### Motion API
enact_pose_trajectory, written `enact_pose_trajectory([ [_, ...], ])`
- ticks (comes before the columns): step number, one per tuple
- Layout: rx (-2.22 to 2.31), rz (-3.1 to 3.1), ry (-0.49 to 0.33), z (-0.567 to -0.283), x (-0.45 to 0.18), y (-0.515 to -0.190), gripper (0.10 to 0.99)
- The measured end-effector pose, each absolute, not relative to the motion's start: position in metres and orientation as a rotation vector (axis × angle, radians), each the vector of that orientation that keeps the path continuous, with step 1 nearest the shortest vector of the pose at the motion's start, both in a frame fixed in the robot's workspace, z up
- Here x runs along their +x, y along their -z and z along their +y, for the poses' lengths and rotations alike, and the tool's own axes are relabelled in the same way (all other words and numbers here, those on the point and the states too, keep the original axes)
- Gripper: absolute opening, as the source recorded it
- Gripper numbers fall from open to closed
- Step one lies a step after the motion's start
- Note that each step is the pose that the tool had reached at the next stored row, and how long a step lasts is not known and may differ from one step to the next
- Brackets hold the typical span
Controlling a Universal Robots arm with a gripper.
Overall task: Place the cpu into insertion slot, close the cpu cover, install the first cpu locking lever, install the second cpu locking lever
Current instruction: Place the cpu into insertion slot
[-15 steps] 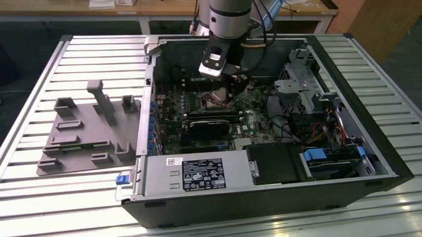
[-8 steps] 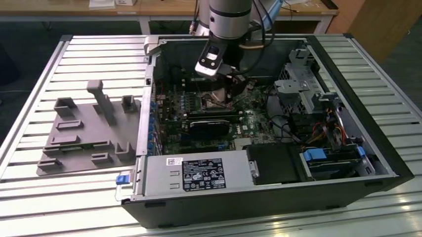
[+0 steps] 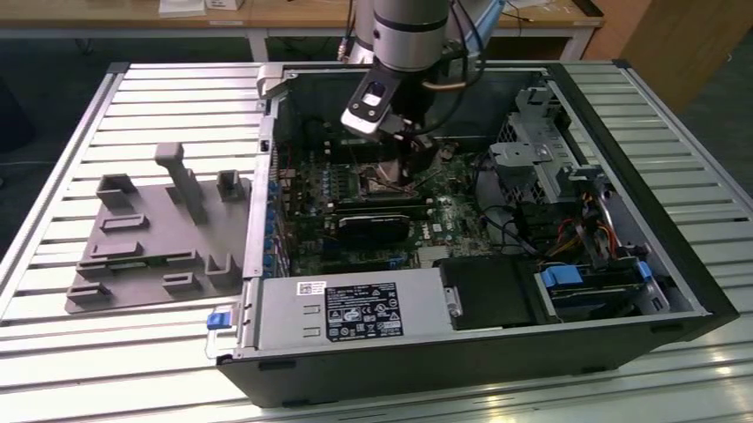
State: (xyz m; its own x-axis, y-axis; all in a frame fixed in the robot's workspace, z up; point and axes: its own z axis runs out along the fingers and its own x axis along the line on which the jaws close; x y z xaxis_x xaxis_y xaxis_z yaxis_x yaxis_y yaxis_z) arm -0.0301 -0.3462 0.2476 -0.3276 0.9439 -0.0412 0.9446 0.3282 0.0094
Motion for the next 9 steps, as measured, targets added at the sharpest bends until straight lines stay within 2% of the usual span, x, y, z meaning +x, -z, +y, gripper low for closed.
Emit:
enact_pose_trajectory([
  [9, 1.888, 2.467, 0.02, -0.3457, -0.0302, -0.2459, 0.537],
])
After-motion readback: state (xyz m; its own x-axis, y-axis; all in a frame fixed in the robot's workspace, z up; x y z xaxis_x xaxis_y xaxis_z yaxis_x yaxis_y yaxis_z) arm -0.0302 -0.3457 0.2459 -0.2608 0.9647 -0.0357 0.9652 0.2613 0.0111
